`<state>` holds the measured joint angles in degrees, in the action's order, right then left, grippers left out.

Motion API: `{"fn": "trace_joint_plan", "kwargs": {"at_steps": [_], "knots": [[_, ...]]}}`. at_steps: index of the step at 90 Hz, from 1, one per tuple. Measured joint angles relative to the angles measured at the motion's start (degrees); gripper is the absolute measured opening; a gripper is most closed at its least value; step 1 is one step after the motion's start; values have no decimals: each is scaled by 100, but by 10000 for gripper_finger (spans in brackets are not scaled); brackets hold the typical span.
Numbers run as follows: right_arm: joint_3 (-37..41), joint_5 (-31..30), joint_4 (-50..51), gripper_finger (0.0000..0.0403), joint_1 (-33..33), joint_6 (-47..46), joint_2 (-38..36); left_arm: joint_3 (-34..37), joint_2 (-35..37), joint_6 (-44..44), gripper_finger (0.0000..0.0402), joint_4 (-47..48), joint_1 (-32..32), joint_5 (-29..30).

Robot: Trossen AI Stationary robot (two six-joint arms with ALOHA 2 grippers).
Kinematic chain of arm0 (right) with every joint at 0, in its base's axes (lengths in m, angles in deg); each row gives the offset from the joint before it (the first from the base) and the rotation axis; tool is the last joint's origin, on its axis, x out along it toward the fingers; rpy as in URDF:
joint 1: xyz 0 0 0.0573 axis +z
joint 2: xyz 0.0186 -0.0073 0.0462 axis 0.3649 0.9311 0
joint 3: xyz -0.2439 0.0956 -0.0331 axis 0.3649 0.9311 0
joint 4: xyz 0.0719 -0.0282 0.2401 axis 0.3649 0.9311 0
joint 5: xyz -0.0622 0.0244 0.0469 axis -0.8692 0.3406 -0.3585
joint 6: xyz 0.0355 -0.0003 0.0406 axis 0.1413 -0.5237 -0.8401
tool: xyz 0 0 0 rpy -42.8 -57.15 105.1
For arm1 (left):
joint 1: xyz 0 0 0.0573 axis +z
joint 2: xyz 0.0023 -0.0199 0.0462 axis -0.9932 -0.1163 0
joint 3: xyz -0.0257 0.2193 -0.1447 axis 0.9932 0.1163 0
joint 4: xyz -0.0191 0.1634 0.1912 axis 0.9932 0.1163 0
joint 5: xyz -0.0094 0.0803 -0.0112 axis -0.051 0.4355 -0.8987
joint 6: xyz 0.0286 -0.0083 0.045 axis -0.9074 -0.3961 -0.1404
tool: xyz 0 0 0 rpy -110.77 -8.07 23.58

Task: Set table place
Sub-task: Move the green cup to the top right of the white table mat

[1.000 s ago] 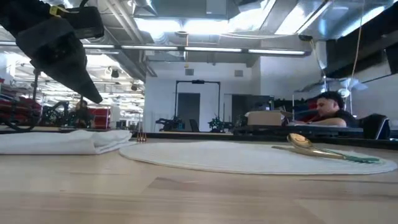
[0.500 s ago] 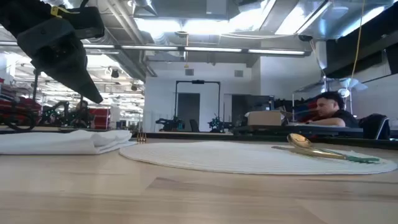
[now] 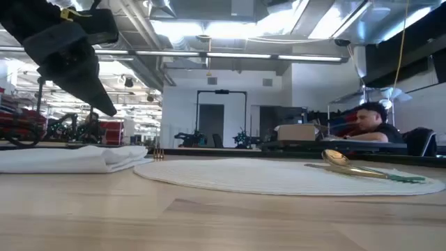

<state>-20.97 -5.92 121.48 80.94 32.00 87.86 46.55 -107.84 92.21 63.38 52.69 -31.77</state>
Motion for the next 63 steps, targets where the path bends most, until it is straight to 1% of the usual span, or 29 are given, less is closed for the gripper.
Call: {"fn": "trace_joint_plan", "kwargs": {"at_steps": [9,27,34,40,45,56,60,63], "knots": [[183,-24,-34,143,41,-7,25,0,0,5,0,-2,0,-1],[597,-24,-509,143,86,0,25,0,0,2,0,2,0,-2],[686,-27,-474,135,86,0,23,0,0,9,0,1,0,-2],[716,-56,-473,117,86,2,25,0,0,4,0,2,0,-2],[716,-117,-428,94,86,6,23,0,0,16,0,1,0,-2],[716,-194,-372,24,86,105,23,0,0,24,0,0,0,-2],[716,-256,-341,10,86,141,23,0,0,24,0,0,0,-2],[716,-319,-319,9,85,158,23,0,0,22,0,0,0,-2]]}}
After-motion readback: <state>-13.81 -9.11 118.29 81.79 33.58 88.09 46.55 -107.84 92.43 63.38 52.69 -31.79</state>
